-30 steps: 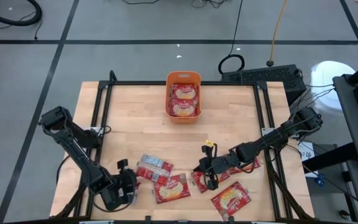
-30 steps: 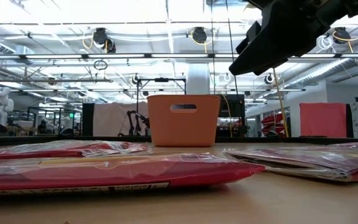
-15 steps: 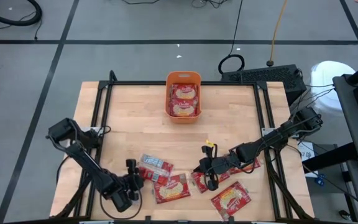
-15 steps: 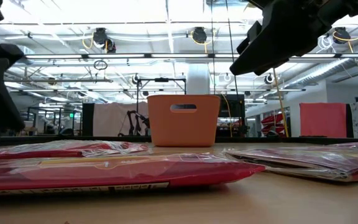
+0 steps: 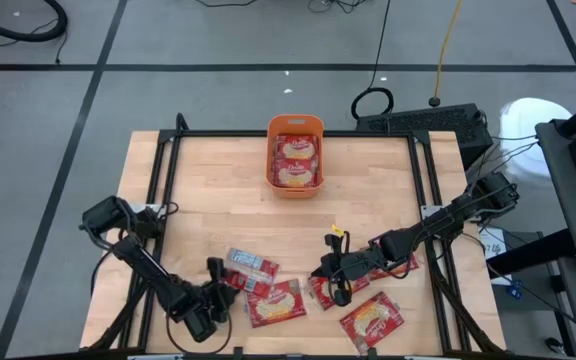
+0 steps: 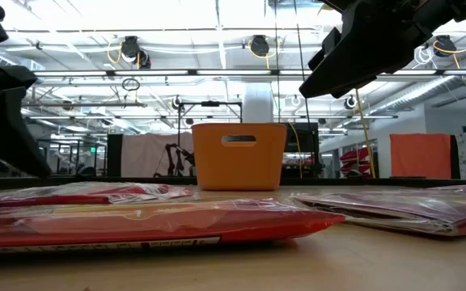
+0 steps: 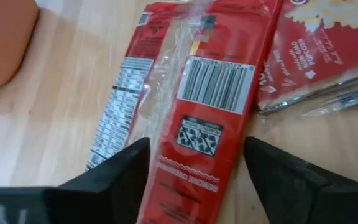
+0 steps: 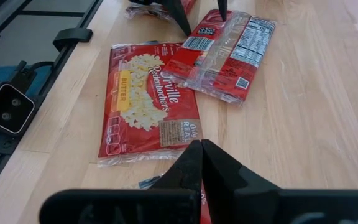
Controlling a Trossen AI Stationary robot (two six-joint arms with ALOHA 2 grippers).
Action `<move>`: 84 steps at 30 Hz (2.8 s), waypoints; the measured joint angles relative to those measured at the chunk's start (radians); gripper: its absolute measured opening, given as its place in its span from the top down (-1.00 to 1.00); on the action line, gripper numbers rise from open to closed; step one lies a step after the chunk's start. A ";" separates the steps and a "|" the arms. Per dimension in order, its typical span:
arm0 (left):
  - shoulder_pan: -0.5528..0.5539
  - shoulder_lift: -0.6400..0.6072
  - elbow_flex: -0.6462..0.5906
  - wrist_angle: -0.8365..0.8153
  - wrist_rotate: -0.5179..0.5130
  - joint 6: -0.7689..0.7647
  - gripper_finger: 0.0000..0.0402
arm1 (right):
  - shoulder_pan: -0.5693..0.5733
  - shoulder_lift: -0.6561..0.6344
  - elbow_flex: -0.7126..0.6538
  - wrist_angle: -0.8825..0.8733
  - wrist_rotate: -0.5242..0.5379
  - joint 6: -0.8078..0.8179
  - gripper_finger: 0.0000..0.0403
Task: Sort popcorn bags into baskets
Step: Put the red popcorn bag into the orange bin
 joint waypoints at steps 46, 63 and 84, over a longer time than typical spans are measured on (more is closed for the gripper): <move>0.179 -0.056 0.004 -0.025 0.064 0.116 0.75 | -0.006 0.047 0.000 0.152 0.104 -0.053 0.93; 0.200 -0.056 -0.065 -0.017 0.052 0.091 -0.31 | -0.121 0.328 0.018 0.363 0.103 -0.208 0.29; 0.225 -0.054 -0.122 0.079 0.099 0.157 0.52 | -0.113 0.526 0.459 -0.241 0.421 -0.673 0.10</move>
